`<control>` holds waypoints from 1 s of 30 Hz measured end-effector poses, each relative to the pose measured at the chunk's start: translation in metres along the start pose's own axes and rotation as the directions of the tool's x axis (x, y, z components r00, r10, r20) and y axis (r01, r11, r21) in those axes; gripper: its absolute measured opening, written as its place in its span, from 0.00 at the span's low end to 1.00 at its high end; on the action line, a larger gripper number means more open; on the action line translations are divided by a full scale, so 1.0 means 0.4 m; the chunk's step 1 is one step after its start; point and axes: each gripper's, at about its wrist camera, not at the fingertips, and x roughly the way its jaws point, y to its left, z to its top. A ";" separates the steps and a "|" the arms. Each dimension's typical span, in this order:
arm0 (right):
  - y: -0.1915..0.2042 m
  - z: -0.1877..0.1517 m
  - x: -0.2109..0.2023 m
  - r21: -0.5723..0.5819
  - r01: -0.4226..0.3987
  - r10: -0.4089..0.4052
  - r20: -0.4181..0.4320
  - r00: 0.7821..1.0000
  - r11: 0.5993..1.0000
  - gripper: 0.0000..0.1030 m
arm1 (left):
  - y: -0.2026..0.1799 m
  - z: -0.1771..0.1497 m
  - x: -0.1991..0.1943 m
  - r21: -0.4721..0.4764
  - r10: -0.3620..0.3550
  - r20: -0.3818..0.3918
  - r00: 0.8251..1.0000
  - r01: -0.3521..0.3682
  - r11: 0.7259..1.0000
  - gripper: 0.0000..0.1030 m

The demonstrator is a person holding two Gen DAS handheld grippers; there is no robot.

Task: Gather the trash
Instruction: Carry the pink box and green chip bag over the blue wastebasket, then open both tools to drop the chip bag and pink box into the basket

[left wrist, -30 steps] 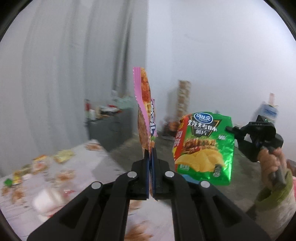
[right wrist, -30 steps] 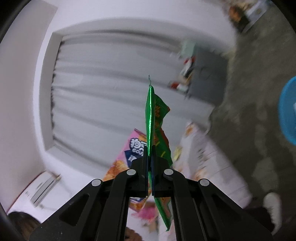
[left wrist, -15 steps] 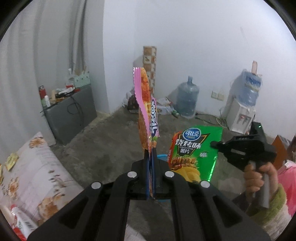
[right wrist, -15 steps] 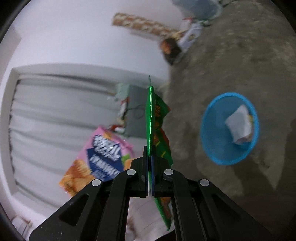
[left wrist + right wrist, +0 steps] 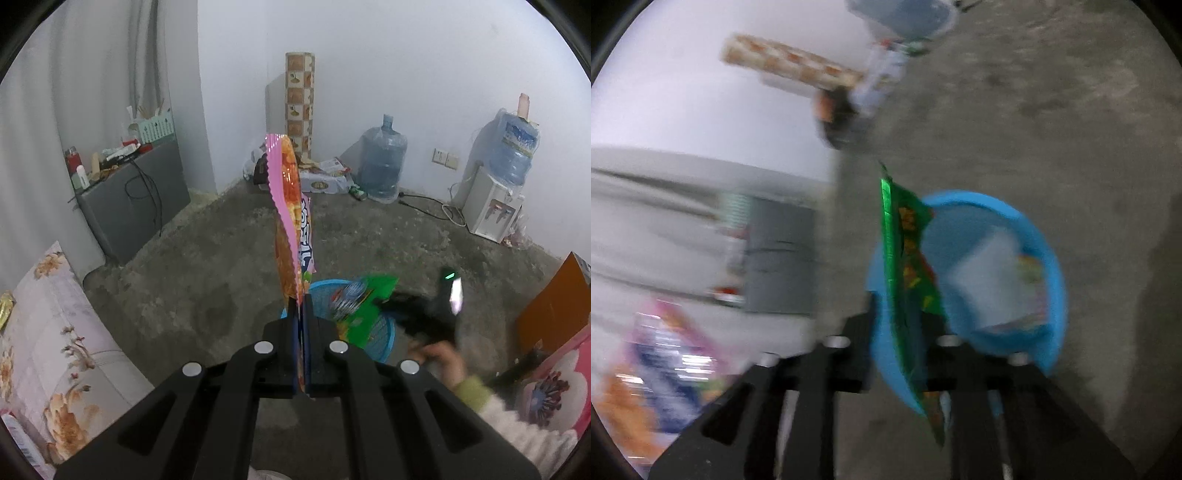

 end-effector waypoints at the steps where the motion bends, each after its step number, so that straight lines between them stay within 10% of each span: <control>1: -0.014 -0.005 0.011 0.011 0.023 -0.022 -0.012 1.000 1.000 0.45 | -0.004 -0.002 0.009 0.000 0.000 -0.006 1.000 0.000 1.000 0.02; 10: -0.131 -0.011 -0.137 0.132 0.019 -0.025 0.045 0.999 0.991 0.57 | -0.075 -0.013 0.143 0.018 -0.002 -0.093 0.996 0.004 1.000 0.02; 16: -0.176 -0.001 -0.229 0.196 -0.064 0.044 0.109 0.993 0.979 0.57 | -0.130 -0.017 0.242 -0.063 -0.162 -0.175 0.971 0.153 0.986 0.02; 25: -0.177 -0.016 -0.209 0.166 -0.076 0.067 0.060 0.996 0.983 0.57 | -0.285 -0.062 0.426 0.268 -0.037 -0.287 0.957 0.118 0.956 0.04; 28: -0.183 -0.026 -0.191 0.176 -0.068 0.065 0.023 0.998 0.982 0.57 | -0.306 -0.103 0.536 0.329 0.025 -0.401 0.916 0.118 0.937 0.42; 30: -0.180 -0.031 -0.192 0.172 -0.067 0.066 0.014 0.998 0.983 0.57 | -0.300 -0.121 0.576 0.359 0.123 -0.420 0.899 0.040 0.932 0.49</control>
